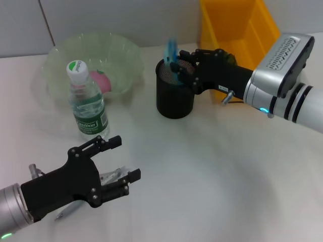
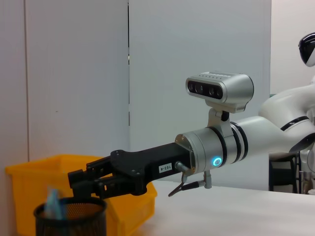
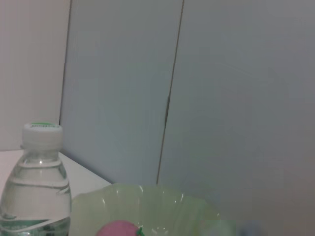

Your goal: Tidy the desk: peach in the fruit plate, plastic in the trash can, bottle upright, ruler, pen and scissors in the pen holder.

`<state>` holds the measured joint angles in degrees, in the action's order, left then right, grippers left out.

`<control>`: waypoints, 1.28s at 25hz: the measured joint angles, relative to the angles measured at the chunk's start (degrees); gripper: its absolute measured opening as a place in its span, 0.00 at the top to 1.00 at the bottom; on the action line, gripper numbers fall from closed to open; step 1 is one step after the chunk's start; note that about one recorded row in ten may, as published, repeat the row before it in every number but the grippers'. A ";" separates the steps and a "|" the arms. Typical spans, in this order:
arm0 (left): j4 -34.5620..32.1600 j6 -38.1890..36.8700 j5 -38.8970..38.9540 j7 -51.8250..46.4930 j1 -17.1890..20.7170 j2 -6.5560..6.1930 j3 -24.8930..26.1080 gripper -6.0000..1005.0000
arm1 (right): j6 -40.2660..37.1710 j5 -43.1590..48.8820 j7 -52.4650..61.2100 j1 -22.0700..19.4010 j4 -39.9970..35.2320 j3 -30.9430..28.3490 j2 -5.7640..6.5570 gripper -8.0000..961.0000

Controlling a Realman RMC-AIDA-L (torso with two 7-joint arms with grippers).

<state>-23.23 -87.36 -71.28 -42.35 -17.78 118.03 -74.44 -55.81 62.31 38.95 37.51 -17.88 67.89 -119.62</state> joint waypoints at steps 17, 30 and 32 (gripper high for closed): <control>-0.47 -0.90 0.01 0.30 0.42 -0.24 0.35 0.20 | -15.59 -3.49 1.50 -9.38 -5.97 -2.29 0.10 0.22; -16.80 -1.94 -5.74 -8.30 8.34 -0.08 0.59 0.20 | -30.07 19.09 14.22 -22.25 -16.79 -11.54 0.68 0.13; -18.48 -1.08 -6.98 -9.79 8.70 0.02 0.63 0.20 | -30.17 20.82 15.27 -22.13 -17.08 -11.83 0.78 0.13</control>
<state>-41.71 -88.45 -78.26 -52.13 -9.08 118.06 -73.81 -85.99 83.13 54.22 15.38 -34.96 56.06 -118.84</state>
